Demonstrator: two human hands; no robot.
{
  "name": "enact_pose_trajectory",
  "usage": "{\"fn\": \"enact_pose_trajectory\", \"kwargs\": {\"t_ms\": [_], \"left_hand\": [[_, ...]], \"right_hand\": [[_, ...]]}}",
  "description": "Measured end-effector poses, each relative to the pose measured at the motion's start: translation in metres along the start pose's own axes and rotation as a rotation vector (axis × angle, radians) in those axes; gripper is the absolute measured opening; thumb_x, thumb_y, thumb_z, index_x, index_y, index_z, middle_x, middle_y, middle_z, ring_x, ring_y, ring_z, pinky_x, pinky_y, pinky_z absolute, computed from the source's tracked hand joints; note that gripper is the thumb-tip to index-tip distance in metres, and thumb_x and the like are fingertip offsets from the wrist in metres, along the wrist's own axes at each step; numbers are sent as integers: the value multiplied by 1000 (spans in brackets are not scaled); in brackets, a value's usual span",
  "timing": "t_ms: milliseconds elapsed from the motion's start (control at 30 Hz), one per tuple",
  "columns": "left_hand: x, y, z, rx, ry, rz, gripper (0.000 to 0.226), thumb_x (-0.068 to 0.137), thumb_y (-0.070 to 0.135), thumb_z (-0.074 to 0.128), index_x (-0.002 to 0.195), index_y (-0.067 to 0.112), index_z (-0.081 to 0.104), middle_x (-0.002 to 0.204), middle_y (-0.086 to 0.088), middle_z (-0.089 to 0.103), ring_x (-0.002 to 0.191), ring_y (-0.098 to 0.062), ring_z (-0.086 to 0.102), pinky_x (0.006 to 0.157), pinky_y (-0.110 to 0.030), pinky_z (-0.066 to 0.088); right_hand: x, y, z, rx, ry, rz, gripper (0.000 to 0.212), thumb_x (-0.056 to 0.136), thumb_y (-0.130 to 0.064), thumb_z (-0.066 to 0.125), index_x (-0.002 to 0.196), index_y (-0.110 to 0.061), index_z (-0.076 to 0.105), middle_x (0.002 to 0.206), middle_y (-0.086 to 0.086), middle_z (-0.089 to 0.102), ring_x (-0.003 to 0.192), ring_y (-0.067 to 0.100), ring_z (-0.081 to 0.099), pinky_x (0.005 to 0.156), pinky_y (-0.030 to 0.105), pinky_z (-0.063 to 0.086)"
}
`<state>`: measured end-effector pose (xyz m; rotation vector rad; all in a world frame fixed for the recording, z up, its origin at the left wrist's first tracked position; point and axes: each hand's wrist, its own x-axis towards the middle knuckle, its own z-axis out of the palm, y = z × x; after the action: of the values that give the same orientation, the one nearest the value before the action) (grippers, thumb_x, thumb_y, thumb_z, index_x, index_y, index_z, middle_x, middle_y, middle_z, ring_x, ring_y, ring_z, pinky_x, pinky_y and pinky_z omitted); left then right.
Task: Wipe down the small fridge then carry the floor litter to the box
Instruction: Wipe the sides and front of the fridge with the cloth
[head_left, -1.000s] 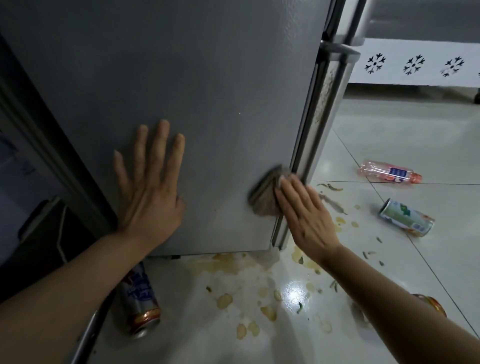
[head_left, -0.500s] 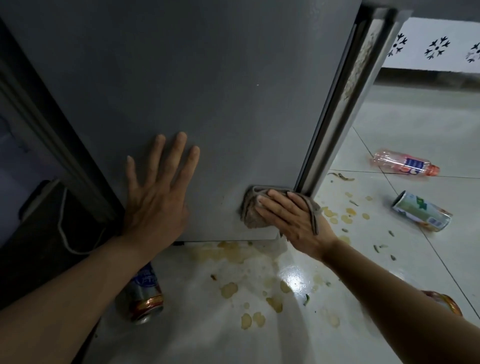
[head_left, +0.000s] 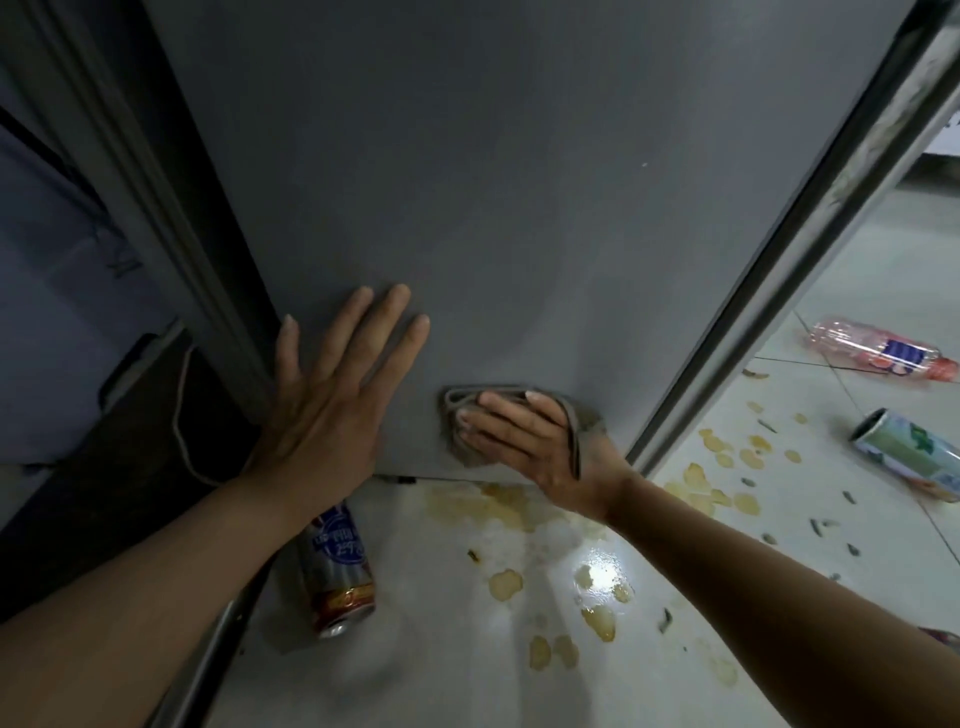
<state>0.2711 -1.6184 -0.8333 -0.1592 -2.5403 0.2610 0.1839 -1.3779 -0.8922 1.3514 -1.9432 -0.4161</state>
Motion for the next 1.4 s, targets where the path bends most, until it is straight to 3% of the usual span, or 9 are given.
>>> {"fn": "enact_pose_trajectory", "kwargs": {"t_ms": [67,367,633,733,800,933,1100,1267,1400], "left_hand": [[-1,-3,-3,3,-7,11,112,60,7,75,150,24,10,159,1,1,145,-22,6,106,-60,6],[-11,-27,-17,-38,-37,-136,106,60,7,73,149,18,16,158,-5,7,143,-29,14,105,-64,12],[-26,-39,-25,-148,-109,-177,99,64,3,72,147,18,20,158,-3,12,142,-25,16,105,-62,22],[-41,-50,-24,-346,-84,-340,100,68,3,67,149,19,11,158,0,11,142,-21,16,111,-57,15],[-48,-56,-19,-526,-100,-410,101,72,1,66,148,25,4,155,-1,20,140,-22,24,114,-50,17],[-50,-56,-4,-1053,-224,-600,97,84,-2,53,145,40,-9,148,9,35,125,-16,46,100,-39,44],[-44,-51,12,-1553,-139,-907,84,84,-18,43,146,26,8,141,-3,47,119,-3,47,85,-14,46],[-56,-57,29,-1479,-280,-1004,58,84,-15,45,121,30,41,143,-5,43,131,-21,42,108,-43,36],[-57,-52,38,-1466,-328,-1034,62,82,-21,42,134,13,40,143,-11,43,135,-22,36,109,-38,34]], "right_hand": [[0,0,0,-23,-22,-18,59,91,-12,33,147,-20,15,152,-8,19,145,14,-9,118,31,-3],[85,22,-31,86,338,262,48,98,-11,27,146,-16,33,156,-1,23,145,20,19,118,40,1],[81,-18,-21,-183,-101,-332,53,91,-25,54,141,-29,39,149,-12,35,138,10,32,117,33,20],[90,-12,-28,-352,-104,-252,52,99,-38,30,148,-35,14,155,-19,8,143,19,2,117,48,-7],[122,2,-43,-99,117,-72,49,98,-22,24,147,-24,29,153,-8,27,143,16,18,117,40,0],[161,3,-55,32,186,105,50,98,-14,19,146,-14,32,153,2,30,144,19,19,117,41,4],[149,-21,-36,-136,17,-211,56,90,-9,26,145,-20,31,151,-2,34,140,19,27,115,43,3],[153,-27,-43,-118,-1,-232,53,87,-14,39,139,-21,39,146,-4,39,136,15,36,117,41,13],[165,-11,-48,-22,222,-22,49,95,-6,38,143,-12,38,148,5,39,140,22,29,116,43,7]]}}
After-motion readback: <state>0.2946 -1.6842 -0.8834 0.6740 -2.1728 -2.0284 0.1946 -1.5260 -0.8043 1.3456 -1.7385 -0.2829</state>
